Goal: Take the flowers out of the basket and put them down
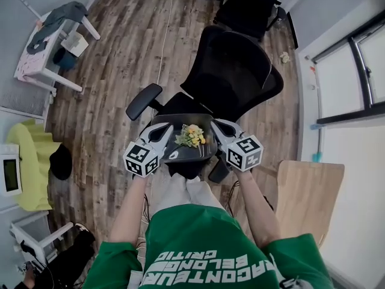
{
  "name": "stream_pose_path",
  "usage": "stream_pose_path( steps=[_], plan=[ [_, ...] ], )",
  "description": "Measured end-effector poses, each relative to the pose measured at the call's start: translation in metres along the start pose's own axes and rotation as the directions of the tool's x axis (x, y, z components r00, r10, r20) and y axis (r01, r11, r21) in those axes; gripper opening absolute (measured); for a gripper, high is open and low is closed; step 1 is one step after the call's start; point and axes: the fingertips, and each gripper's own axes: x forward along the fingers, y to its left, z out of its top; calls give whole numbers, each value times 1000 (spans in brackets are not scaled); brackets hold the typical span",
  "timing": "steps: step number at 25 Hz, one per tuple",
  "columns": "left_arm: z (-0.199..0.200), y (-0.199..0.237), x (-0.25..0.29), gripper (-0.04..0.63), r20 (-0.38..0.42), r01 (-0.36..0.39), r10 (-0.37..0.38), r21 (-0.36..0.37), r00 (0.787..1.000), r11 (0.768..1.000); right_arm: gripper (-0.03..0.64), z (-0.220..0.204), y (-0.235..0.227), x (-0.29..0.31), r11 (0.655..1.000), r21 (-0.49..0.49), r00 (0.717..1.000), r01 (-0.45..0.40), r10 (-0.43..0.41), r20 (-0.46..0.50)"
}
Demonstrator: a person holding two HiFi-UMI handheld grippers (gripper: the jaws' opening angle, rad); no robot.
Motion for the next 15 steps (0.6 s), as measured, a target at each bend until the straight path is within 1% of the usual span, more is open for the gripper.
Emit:
stream_pose_path(
  steps=[4,7,10,15],
  plan=[
    [-26,3,21,20,-47,25,-26,-21,999,999,6,-25,-17,11,1000,13,1000,1,0,-26],
    [-46,7,35,20,-90,49,-52,-34,995,998,6,-48,-26,21,999,41,999,-14,16,-45],
    [-67,11,50,20,-145,78,-80,-25,986,997,6,-69,-35,28,997,71,998,-29,33,-58],
    [-100,15,68,20,-210,104,-108,-28,972,994,6,-99,-50,41,994,106,996,-13,22,-84]
  ],
)
